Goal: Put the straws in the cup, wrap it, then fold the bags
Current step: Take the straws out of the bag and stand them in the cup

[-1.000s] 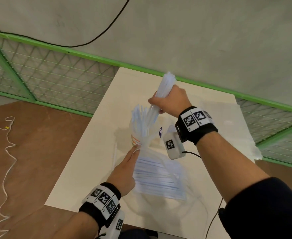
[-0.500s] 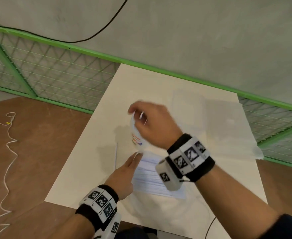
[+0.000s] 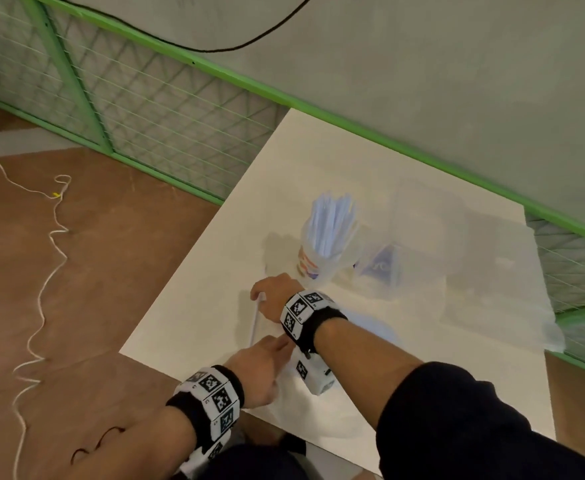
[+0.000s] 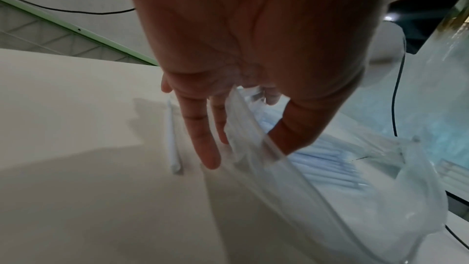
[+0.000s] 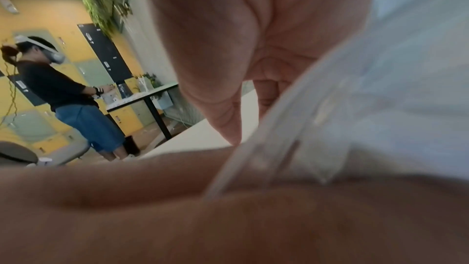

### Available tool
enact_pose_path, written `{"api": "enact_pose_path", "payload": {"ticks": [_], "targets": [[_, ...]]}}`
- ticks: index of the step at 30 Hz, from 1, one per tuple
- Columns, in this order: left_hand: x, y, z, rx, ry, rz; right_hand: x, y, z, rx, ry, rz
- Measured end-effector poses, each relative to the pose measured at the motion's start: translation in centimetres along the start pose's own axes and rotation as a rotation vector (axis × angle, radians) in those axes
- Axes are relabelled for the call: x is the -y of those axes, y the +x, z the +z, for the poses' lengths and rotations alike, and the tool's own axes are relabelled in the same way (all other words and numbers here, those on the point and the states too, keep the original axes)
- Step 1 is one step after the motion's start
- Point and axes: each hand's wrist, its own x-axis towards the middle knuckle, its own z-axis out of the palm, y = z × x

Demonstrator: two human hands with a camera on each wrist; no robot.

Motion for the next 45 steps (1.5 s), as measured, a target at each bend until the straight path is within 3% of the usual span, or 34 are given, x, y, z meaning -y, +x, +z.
{"api": "enact_pose_path", "payload": {"ticks": [4, 9, 15, 22, 30, 33, 39, 43, 45], "targets": [[0.6, -0.4, 0.7, -0.086, -0.019, 0.021, 0.4, 1.3, 0.8, 0.016, -0.053, 0.024], [2.0, -0.5, 1.9, -0.19, -0.087, 0.167, 1.1, 2.2, 1.1, -0.008, -0.097, 0.048], [1.8, -0.8, 1.0, -0.135, -0.1, 0.108, 1.0, 2.9, 1.4, -0.047, -0.065, 0.092], [2.6, -0.7, 1.5, -0.079, -0.098, 0.103, 1.2, 3.3, 1.2, -0.051, 0.147, 0.283], [2.8, -0.9, 1.4, -0.014, -0.17, 0.019, 1.0, 3.3, 1.1, -0.076, 0.191, 0.323], [2.5, -1.1, 1.0, 0.032, -0.176, -0.017, 0.8, 3.3, 0.8, -0.076, 0.314, 0.34], [1.5, -1.3, 0.5, 0.09, -0.097, -0.172, 2.2, 1.5, -1.2, -0.265, 0.601, 0.096], [1.1, -1.5, -0.3, 0.038, -0.242, -0.13, 4.2, -3.2, -5.4, -0.494, 0.797, -0.206], [0.9, -1.4, -0.8, 0.027, -0.29, -0.09, 3.8, -6.4, -8.9, -0.681, 0.81, -0.377]]}}
